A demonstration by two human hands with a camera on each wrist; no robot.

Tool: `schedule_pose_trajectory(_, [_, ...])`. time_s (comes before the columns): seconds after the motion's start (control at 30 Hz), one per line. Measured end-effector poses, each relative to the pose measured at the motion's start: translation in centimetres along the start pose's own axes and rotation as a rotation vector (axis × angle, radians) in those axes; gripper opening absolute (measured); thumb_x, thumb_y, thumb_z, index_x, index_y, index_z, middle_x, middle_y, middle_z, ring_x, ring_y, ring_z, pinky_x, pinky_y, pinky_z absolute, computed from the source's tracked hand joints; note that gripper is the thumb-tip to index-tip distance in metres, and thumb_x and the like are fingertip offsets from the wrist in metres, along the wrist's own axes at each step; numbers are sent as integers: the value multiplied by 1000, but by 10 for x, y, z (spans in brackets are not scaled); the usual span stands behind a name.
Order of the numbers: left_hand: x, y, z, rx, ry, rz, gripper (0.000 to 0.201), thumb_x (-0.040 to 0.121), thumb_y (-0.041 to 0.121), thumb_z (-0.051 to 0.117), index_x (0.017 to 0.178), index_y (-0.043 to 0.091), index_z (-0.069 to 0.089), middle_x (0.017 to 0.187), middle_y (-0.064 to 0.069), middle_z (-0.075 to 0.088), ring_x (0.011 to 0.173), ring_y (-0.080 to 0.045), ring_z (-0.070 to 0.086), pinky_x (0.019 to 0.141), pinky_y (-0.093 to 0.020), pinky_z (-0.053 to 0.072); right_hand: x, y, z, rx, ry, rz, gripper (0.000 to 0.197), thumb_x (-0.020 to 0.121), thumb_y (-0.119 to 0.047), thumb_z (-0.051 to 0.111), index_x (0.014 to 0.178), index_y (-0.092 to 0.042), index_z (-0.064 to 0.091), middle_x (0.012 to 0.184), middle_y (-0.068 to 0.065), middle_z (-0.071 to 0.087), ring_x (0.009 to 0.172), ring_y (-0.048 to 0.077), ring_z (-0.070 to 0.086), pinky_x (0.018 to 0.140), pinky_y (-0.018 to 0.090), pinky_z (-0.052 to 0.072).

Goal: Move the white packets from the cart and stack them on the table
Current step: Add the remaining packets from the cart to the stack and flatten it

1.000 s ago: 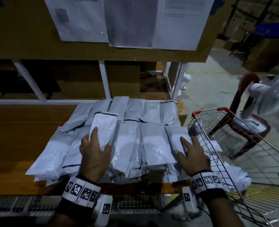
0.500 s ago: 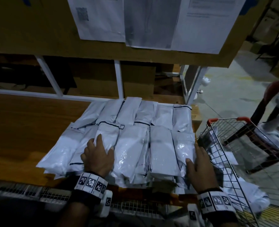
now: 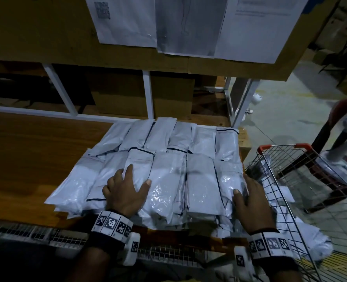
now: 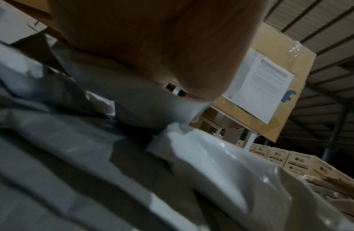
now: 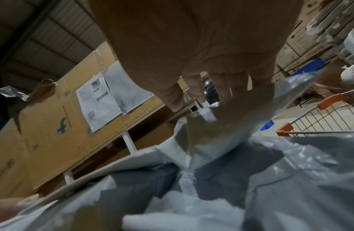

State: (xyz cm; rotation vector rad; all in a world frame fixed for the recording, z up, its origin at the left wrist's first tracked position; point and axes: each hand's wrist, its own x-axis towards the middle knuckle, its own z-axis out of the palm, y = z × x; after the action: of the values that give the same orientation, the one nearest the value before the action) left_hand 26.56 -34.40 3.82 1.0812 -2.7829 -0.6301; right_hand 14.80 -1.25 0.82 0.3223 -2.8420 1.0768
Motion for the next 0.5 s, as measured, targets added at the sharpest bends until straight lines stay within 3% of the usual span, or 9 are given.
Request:
schedule_pose_trajectory(0.17, [-1, 6, -20, -41, 173, 34, 72, 88, 71, 49, 147, 30, 41, 156, -10, 32, 140, -34, 26, 113, -53, 20, -1, -4, -3, -23, 29, -36, 59, 96, -44, 43, 149, -17, 40, 148, 11, 44, 136, 29, 43, 110, 52, 40])
schedule_pose_trajectory(0.23, [-1, 8, -26, -72, 217, 65, 66, 90, 67, 51, 145, 30, 46, 155, -9, 34, 140, -34, 27, 113, -53, 20, -3, -5, -7, -34, 44, -20, 55, 98, -37, 48, 149, -17, 40, 149, 12, 44, 136, 30, 42, 110, 52, 40])
schedule_pose_trajectory(0.33, [-2, 12, -34, -127, 253, 96, 60, 92, 62, 54, 142, 30, 49, 154, -7, 37, 139, -33, 28, 112, -53, 22, -11, -9, -14, -36, 79, -17, 52, 99, -32, 48, 148, -17, 41, 146, 15, 46, 135, 32, 43, 109, 52, 40])
schedule_pose_trajectory(0.5, [-6, 15, -39, -223, 268, 187, 55, 91, 59, 55, 139, 32, 52, 150, -3, 40, 137, -32, 31, 110, -53, 25, -30, -8, -20, -89, 95, -1, 59, 95, -47, 39, 146, -18, 43, 148, 13, 46, 137, 31, 42, 109, 55, 40])
